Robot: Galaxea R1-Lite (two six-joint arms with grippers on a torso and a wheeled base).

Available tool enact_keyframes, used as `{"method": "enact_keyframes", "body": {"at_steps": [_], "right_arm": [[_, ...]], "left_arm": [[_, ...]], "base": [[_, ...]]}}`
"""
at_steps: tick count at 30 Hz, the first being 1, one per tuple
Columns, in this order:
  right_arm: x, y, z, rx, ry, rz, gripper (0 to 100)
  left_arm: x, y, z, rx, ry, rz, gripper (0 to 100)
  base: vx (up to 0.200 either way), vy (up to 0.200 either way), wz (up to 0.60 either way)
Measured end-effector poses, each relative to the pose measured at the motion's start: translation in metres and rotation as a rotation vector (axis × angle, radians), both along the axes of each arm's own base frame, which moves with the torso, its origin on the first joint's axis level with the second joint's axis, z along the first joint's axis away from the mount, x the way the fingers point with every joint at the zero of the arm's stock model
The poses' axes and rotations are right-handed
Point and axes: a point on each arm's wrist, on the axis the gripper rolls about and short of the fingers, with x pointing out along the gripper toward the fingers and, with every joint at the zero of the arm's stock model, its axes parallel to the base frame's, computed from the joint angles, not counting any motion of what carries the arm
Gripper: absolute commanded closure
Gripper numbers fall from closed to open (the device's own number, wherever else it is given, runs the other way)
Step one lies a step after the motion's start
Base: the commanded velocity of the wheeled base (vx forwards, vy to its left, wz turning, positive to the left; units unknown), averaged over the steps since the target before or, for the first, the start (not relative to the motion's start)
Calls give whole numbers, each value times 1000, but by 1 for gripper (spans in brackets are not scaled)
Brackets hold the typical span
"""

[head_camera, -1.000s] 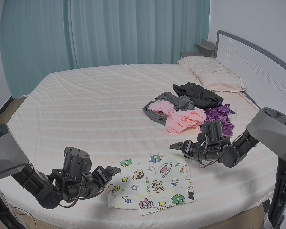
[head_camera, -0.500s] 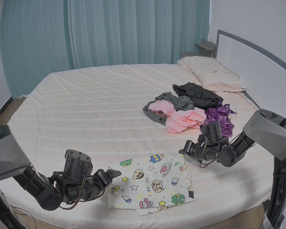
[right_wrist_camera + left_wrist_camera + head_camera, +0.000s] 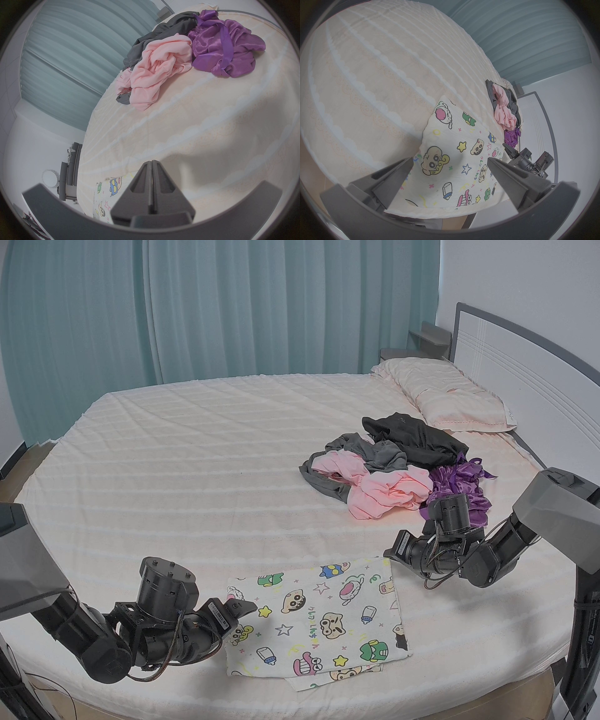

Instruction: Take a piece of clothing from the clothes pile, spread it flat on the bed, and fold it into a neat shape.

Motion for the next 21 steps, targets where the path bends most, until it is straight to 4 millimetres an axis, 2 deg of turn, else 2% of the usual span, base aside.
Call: {"method": "enact_keyframes", "body": {"at_steps": [1,7,14,21], "right_arm": [[0,0,0,0,0,0,0],[-1,-2,-1,-1,4,-6,0],[-3,-14,7,-5,-3,-41,0],[-18,-33,32,-28,-51,-108,0]], "left_arm": [[0,0,0,1,0,0,0],[0,0,0,0,-1,0,0],[0,2,3,3,-15,9,0],[0,15,27,0,-117,30,0]], "base": [[0,0,0],[0,0,0],[0,0,0],[0,0,0]]}}
